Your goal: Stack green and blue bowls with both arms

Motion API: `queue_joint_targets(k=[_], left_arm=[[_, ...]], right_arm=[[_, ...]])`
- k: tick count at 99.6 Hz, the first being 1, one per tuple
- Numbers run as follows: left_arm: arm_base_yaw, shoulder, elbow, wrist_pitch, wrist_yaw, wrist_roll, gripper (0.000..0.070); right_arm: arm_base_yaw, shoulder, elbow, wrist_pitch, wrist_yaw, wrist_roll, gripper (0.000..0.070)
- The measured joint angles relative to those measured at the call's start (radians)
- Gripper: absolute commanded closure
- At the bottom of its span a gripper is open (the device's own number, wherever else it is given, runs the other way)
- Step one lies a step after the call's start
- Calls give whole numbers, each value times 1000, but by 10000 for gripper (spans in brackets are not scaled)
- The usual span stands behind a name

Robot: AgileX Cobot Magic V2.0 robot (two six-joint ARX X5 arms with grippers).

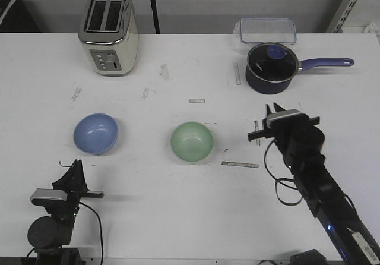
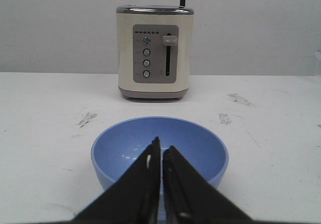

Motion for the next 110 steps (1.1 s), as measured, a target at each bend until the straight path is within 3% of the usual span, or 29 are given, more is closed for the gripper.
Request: queue_joint_targets(k=[17,37,76,110], left_arm=[[0,0,0,0,0,0,697],[0,0,0,0,0,0,697],[0,0,0,0,0,0,698],[0,0,0,0,0,0,698]], right_arm=[[-158,-155,-145,-4,3,-5,682],[-240,-362,-289,2,1,48,682],[-243,-742,-503,-2,-2,139,682],[-243,-852,-513,-51,-8,160,682]])
